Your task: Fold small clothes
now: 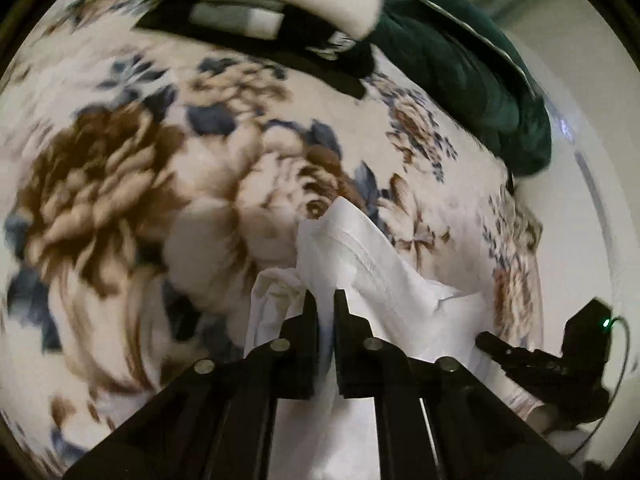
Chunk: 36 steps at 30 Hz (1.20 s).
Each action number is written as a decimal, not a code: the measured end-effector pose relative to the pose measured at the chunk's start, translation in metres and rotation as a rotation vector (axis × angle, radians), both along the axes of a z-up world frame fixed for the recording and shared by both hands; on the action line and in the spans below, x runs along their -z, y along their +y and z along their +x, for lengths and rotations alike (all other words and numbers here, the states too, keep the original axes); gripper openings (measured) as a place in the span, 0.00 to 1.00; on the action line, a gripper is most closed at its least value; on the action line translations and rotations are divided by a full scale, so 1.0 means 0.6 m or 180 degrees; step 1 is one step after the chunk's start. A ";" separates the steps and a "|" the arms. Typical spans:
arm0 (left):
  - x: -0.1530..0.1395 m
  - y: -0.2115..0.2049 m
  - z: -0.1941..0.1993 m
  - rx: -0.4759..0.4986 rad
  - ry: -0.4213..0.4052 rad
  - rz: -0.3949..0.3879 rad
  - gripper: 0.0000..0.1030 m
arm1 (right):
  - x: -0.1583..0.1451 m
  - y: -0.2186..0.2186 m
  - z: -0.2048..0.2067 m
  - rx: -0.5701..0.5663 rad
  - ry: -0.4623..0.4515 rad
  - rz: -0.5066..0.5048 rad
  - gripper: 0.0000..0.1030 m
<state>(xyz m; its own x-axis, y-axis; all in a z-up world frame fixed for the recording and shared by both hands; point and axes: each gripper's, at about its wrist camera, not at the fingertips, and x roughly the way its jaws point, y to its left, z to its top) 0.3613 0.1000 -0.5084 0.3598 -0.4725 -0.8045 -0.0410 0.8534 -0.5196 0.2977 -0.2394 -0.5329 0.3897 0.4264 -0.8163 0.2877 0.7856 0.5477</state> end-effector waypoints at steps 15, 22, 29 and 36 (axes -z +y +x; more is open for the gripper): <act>0.024 0.029 0.047 -0.0130 0.0355 -0.0223 0.38 | 0.034 -0.025 0.087 -0.0085 0.0345 0.0356 0.34; 0.053 0.061 0.083 -0.0287 0.0331 -0.0135 0.01 | 0.013 -0.013 0.127 0.0023 0.0253 0.0083 0.03; 0.075 0.104 0.071 -0.0210 0.0656 -0.0368 0.05 | 0.047 -0.016 0.141 -0.0083 0.0526 0.0019 0.26; 0.085 0.112 0.000 -0.0163 0.0823 -0.1099 0.70 | 0.037 -0.050 0.069 -0.0380 0.0516 0.0632 0.73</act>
